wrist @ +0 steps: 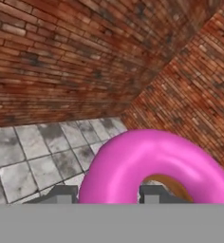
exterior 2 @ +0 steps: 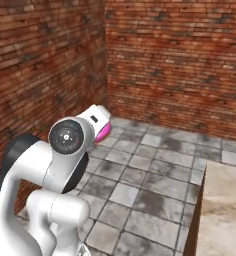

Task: Take the cupcake and donut from the fridge and place them on the empty tray on the dining counter.

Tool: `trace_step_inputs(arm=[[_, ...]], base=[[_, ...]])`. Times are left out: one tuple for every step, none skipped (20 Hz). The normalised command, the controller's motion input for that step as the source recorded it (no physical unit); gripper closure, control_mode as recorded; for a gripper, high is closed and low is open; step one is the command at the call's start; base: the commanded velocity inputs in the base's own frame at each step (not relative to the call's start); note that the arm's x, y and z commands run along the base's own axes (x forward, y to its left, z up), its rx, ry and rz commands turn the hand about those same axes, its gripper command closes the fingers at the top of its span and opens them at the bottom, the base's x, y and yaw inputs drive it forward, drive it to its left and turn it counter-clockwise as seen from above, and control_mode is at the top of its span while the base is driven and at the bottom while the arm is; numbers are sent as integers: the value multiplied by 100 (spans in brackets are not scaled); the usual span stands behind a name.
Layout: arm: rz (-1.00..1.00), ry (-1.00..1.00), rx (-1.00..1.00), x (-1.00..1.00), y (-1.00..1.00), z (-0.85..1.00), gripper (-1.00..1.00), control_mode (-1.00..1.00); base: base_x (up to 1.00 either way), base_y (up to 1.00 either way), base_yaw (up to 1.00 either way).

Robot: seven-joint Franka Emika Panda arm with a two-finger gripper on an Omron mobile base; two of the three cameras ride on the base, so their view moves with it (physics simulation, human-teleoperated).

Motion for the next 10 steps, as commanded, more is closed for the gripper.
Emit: trace_step_inputs(arm=[[0,0,0,0,0,0,100,100],[0,0,0,0,0,0,100,100],[0,0,0,0,0,0,100,100],[0,0,0,0,0,0,100,100],[0,0,0,0,0,0,100,100],[0,0,0,0,0,0,100,100],[0,0,0,0,0,0,100,100],[0,0,0,0,0,0,100,100],[0,0,0,0,0,0,100,100],[0,0,0,0,0,0,100,100]], base=[[100,-31,0],[100,-41,0],[100,-46,-1],[100,-51,-5],[100,-53,-9],[100,-58,-15],[100,-60,-20],[100,-59,-26],[100,-57,-30],[100,-56,-38]])
